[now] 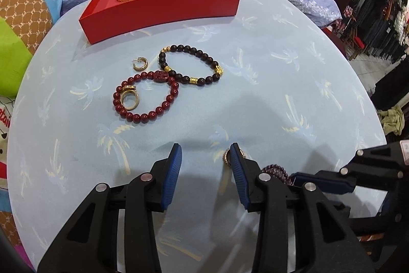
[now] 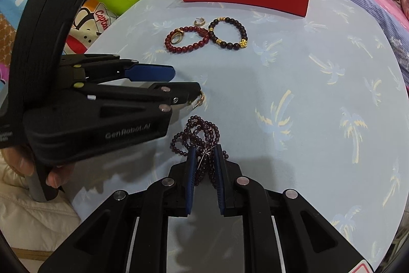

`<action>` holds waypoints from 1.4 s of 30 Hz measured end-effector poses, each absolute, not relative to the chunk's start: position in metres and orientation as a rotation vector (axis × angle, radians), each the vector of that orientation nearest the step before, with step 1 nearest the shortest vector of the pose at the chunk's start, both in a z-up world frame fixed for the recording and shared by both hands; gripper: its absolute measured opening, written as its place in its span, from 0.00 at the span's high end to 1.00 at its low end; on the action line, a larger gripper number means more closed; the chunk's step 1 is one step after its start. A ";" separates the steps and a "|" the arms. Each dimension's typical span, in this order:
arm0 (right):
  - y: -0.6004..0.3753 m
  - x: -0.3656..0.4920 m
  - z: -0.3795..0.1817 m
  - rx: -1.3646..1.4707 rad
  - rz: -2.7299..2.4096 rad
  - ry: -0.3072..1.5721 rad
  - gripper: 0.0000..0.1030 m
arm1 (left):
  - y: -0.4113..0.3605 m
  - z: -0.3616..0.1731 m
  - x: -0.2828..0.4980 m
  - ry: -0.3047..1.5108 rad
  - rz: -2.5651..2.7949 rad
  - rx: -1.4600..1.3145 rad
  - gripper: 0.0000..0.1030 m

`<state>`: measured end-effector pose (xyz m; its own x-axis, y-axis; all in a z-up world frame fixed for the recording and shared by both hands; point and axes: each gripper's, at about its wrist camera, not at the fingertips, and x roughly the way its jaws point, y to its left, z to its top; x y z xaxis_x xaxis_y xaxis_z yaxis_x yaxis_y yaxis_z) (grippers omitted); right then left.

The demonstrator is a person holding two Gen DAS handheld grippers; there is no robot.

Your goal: Organize jewelry

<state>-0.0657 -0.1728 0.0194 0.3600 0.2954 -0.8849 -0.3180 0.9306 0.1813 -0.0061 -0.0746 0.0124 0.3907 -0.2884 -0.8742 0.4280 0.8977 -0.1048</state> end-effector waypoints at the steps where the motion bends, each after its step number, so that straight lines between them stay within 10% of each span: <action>1: -0.173 -0.065 0.019 -0.022 0.400 1.135 0.87 | -0.075 0.012 -0.005 1.078 -0.457 0.142 0.64; 19: -0.162 -0.062 0.019 -0.058 0.347 1.106 0.75 | -0.046 0.014 -0.009 1.099 -0.422 0.068 0.63; 27: -0.160 -0.058 0.028 -0.044 0.319 1.072 0.92 | -0.037 0.018 -0.007 1.092 -0.405 0.055 0.63; 42: -0.180 0.006 0.083 0.104 0.237 0.920 0.92 | 0.004 0.031 0.041 1.051 -0.308 -0.025 0.62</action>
